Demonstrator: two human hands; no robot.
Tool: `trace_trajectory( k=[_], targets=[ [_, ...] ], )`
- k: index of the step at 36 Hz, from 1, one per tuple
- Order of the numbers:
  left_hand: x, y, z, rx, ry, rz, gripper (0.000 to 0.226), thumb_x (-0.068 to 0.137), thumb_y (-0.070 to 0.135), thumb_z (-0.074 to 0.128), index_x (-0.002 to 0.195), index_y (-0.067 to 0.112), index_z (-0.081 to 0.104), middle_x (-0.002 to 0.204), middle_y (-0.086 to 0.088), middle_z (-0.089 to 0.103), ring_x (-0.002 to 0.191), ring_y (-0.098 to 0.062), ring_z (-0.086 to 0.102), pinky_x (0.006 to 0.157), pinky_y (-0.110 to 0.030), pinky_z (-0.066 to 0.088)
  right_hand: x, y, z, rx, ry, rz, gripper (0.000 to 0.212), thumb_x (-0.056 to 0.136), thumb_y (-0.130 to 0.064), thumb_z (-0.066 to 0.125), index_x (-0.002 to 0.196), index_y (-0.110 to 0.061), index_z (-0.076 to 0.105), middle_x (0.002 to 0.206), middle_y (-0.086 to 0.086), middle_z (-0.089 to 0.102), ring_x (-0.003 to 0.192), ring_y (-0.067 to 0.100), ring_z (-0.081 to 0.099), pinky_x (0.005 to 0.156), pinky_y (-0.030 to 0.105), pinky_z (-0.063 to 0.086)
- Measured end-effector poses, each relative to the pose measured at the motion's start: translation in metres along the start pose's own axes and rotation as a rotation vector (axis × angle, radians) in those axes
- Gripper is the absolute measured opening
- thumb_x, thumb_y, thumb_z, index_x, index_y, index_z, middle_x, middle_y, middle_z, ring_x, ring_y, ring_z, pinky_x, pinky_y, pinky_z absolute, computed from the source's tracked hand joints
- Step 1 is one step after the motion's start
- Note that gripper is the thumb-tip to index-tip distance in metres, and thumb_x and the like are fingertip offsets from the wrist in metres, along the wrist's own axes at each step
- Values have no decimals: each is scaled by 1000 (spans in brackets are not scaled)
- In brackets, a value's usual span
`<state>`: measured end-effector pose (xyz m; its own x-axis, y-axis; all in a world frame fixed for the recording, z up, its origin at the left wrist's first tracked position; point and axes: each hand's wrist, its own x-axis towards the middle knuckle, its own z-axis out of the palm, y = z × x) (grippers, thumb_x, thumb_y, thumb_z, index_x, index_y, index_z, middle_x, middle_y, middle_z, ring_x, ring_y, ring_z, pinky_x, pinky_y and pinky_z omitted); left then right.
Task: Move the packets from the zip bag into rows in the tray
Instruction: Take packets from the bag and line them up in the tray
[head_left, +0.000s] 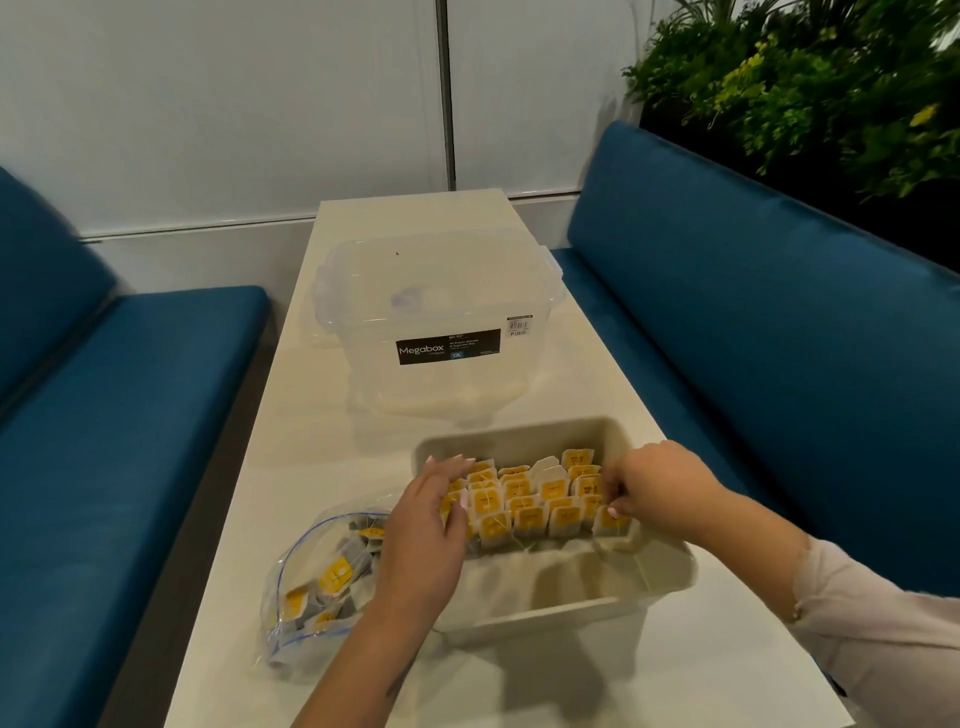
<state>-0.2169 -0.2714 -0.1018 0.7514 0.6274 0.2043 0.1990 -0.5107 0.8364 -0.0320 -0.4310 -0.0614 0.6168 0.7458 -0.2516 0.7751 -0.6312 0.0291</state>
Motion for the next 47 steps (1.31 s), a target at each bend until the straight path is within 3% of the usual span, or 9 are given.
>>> trace_trajectory(
  k=[3,5,17,23,29,35,39,43,47],
  targets=[
    [-1,1,1,9,4,-8,44,92,7,52,113,46,49,128,16,55,137,-6,33,111,-40,34,2,1,12,-34,19,11,15,93,-37,55,101,-33,67,96,-6,67,87,15,47,73,23,35],
    [-1,1,1,16,5,-8,45,92,7,52,112,48,48,125,19,54,137,-6,32,112,-44,32,4,0,17,-45,27,23,16,93,-39,54,102,-34,67,96,-6,67,89,16,47,76,25,38],
    [-2,-2,3,22,-2,-37,38,92,8,53,117,37,56,128,16,55,136,-5,33,113,-45,31,12,-2,36,-84,84,26,24,92,-48,51,101,-32,67,89,-6,65,82,14,47,78,26,38],
    [-3,0,2,14,-4,-35,41,92,7,53,114,42,52,126,18,55,138,-7,32,113,-46,29,12,-1,40,-75,104,10,20,92,-46,53,99,-33,67,87,-7,63,82,12,48,76,24,37],
    [-3,1,1,0,2,-33,44,91,5,53,113,43,52,125,19,54,133,1,31,113,-46,29,9,0,36,-46,121,7,17,92,-39,55,104,-33,66,88,-6,57,86,14,46,78,22,36],
    [-4,3,-5,18,10,-10,42,91,6,54,111,43,53,124,21,54,134,-2,34,113,-34,31,5,-1,26,22,160,22,14,88,-38,61,101,-35,63,91,-8,58,88,14,46,79,25,39],
    [-5,4,-19,57,60,34,44,87,2,57,104,42,57,117,31,50,122,16,36,110,-33,34,6,-10,6,58,239,-45,10,86,-40,62,94,-35,63,87,-13,62,86,10,47,80,26,31],
    [-7,0,-42,92,121,-20,54,83,-7,57,89,46,57,118,29,50,133,-7,38,115,-45,27,7,-34,-13,167,305,-118,12,85,-43,63,95,-36,63,88,-16,64,90,7,48,80,25,26],
    [-10,-11,-70,170,202,-58,52,82,-10,57,76,41,55,123,22,51,136,-15,37,118,-47,14,6,-66,-27,238,327,-198,13,86,-48,62,95,-39,59,90,-17,60,86,8,45,80,26,29]
  ],
)
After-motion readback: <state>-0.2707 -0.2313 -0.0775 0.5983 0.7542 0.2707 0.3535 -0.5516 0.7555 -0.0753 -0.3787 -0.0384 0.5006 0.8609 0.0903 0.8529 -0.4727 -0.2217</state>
